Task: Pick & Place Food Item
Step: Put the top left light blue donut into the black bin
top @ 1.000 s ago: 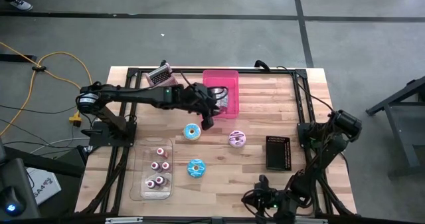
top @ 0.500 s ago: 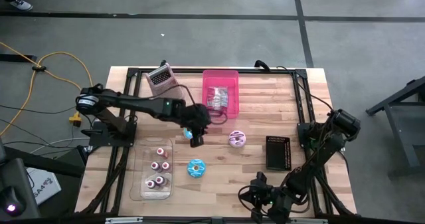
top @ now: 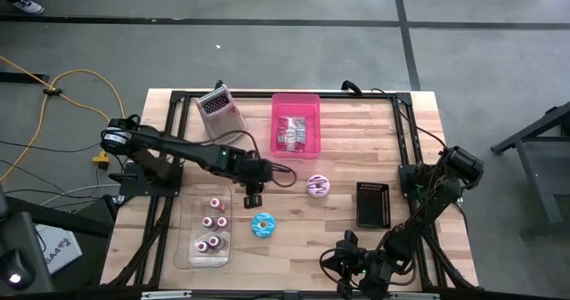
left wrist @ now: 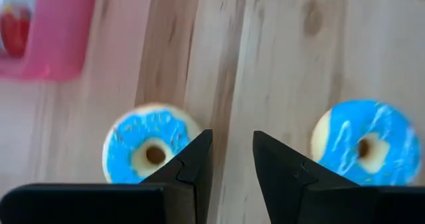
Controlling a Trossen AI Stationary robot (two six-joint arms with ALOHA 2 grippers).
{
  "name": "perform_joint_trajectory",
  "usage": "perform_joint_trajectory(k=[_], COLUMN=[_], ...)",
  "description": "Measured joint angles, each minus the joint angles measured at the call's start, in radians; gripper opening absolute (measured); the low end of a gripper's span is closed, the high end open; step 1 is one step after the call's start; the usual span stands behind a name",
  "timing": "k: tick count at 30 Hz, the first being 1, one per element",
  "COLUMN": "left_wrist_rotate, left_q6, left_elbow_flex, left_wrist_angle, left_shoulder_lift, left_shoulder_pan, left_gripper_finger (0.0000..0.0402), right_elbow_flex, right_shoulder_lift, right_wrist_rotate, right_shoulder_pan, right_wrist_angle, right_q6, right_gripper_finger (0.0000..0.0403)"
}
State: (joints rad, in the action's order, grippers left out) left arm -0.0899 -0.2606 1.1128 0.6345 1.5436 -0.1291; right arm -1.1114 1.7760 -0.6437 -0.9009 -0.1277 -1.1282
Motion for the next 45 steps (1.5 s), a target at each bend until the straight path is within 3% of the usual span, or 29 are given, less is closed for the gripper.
perform_joint_trajectory(k=[12, 45], left_wrist_rotate=[-0.020, -0.049], left_q6=[-0.022, 0.001], left_elbow_flex=[-0.112, -0.155], left_wrist_angle=[-0.033, -0.101], left_shoulder_lift=[0.000, 0.057], left_shoulder_pan=[0.000, 0.037], left_gripper_finger=[0.0102, 0.0102], right_elbow_flex=[0.000, 0.000], right_shoulder_lift=[0.000, 0.000], right_wrist_rotate=[0.000, -0.005], right_shoulder_pan=[0.000, -0.002], right_wrist_angle=[0.004, 0.012], right_q6=[-0.002, -0.027], right_gripper_finger=[0.0002, 0.0002])
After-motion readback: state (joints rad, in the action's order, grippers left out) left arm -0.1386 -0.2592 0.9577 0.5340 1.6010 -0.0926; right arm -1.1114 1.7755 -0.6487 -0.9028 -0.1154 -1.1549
